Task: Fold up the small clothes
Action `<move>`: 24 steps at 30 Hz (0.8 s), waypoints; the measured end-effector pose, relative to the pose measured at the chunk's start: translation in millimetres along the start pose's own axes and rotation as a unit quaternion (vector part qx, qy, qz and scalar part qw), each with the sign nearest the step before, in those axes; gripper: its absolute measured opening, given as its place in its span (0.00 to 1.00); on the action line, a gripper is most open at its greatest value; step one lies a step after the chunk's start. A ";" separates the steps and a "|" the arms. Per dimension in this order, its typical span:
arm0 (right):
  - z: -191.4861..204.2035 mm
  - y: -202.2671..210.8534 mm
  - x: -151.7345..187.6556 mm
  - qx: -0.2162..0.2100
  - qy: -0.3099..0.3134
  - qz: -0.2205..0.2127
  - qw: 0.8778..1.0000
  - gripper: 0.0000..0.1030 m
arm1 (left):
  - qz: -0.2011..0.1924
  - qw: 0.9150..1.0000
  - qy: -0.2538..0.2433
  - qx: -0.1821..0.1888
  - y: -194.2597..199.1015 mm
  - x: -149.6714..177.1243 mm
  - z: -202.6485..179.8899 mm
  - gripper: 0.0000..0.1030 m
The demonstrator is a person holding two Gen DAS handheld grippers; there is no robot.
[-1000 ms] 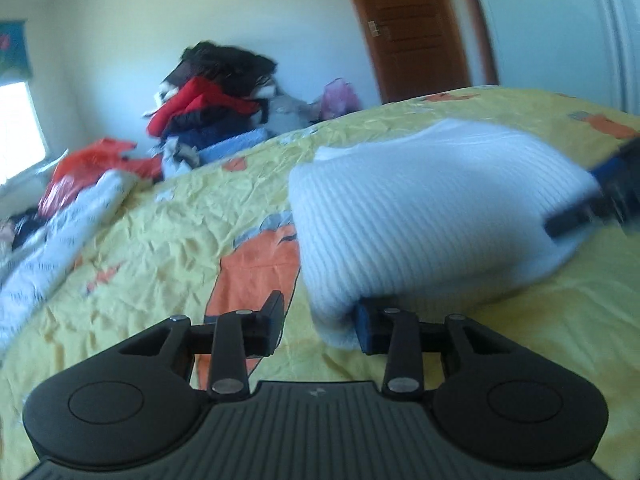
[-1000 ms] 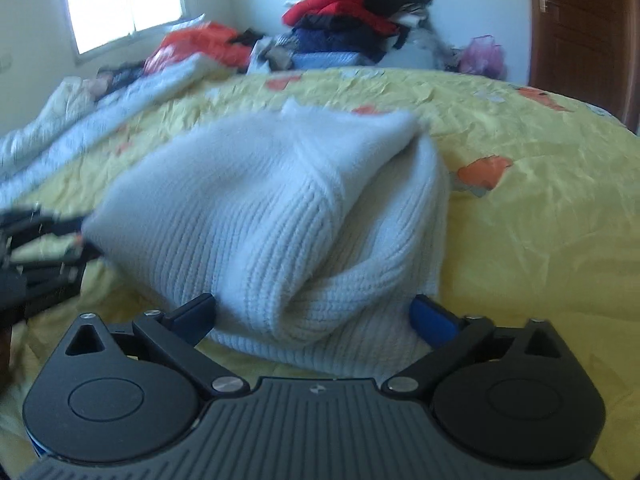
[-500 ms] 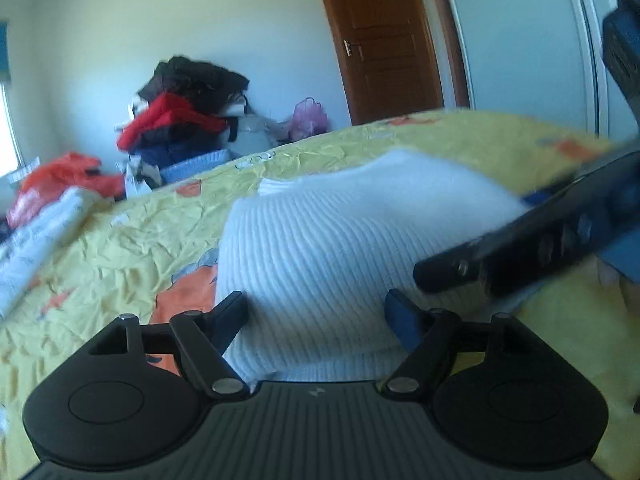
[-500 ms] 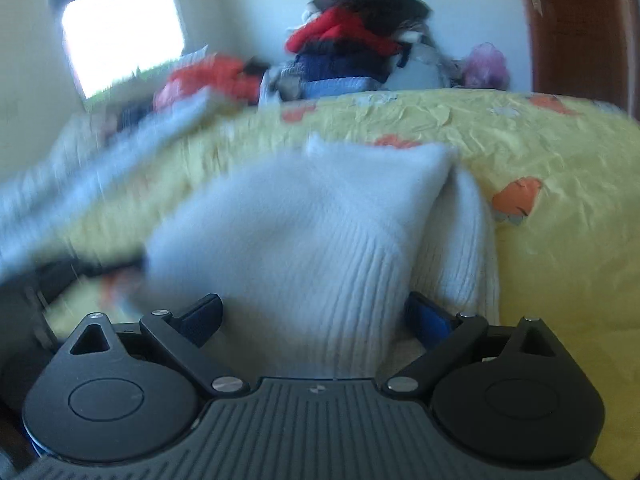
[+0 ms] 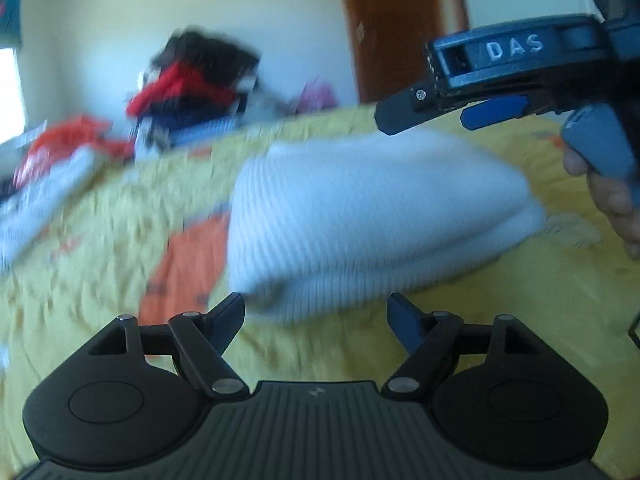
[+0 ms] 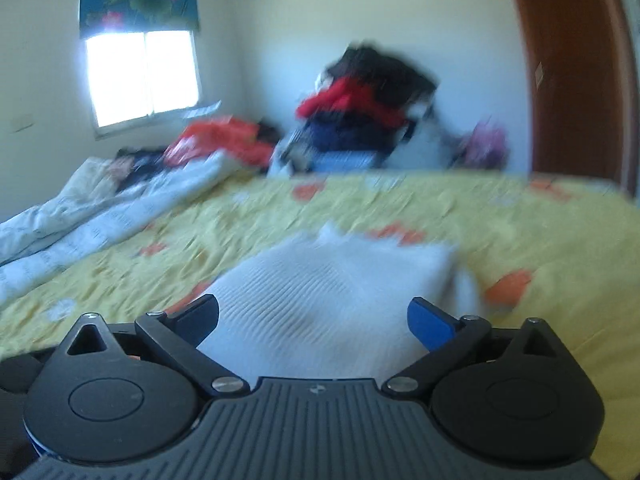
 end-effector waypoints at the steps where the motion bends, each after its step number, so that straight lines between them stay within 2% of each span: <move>1: -0.7 -8.5 8.5 -0.004 -0.002 0.027 1.000 0.99 | 0.016 1.000 0.017 0.001 -2.6 1.9 1.2 0.76; 2: -4.0 -17.1 18.9 -0.002 -0.001 0.056 0.998 0.96 | 0.029 0.999 0.035 0.002 -3.8 3.4 2.9 0.76; 5: -3.8 -12.3 28.9 -0.004 0.039 0.051 0.998 0.94 | 0.061 0.995 0.079 0.002 -5.7 6.8 8.6 0.76; 7: 0.9 0.4 24.7 0.011 0.052 0.047 0.997 0.92 | 0.064 0.995 0.079 -0.004 -3.2 5.3 11.0 0.76; 12: -4.3 48.1 25.6 0.036 0.028 0.010 0.999 1.00 | 0.047 0.994 0.100 -0.021 7.3 -7.6 30.9 0.76; 14: -15.7 57.4 40.8 0.056 0.004 0.022 0.998 1.00 | 0.040 0.994 0.101 -0.028 7.2 -11.5 34.8 0.83; 18: -36.2 57.7 78.4 0.098 -0.043 0.074 0.992 1.00 | 0.056 0.993 0.100 -0.035 -1.9 -6.0 27.4 0.85; 19: -38.4 57.1 83.9 0.106 -0.044 0.076 0.990 0.97 | 0.061 0.993 0.097 -0.032 -4.8 -2.7 23.2 0.85; 20: -35.3 56.4 85.8 0.108 -0.031 0.066 0.991 0.99 | 0.067 0.993 0.090 -0.032 -7.6 1.5 18.0 0.85; 21: -33.6 52.2 86.8 0.111 -0.024 0.075 0.991 0.99 | 0.072 0.994 0.080 -0.035 -10.1 5.1 13.0 0.86; 24: -29.4 40.4 86.7 0.129 -0.006 0.086 0.988 0.99 | 0.056 0.995 0.064 -0.044 -14.6 5.3 6.9 0.91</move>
Point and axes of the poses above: each gripper's, at about its wrist camera, not at the fingertips, and y roughly against the way its jaws point, z to its left, x to its underside, the point moved 4 cm from there along -y, roughly the way its jaws point, and after that the axes turned 9 degrees about -z, right-handed, at the moved point
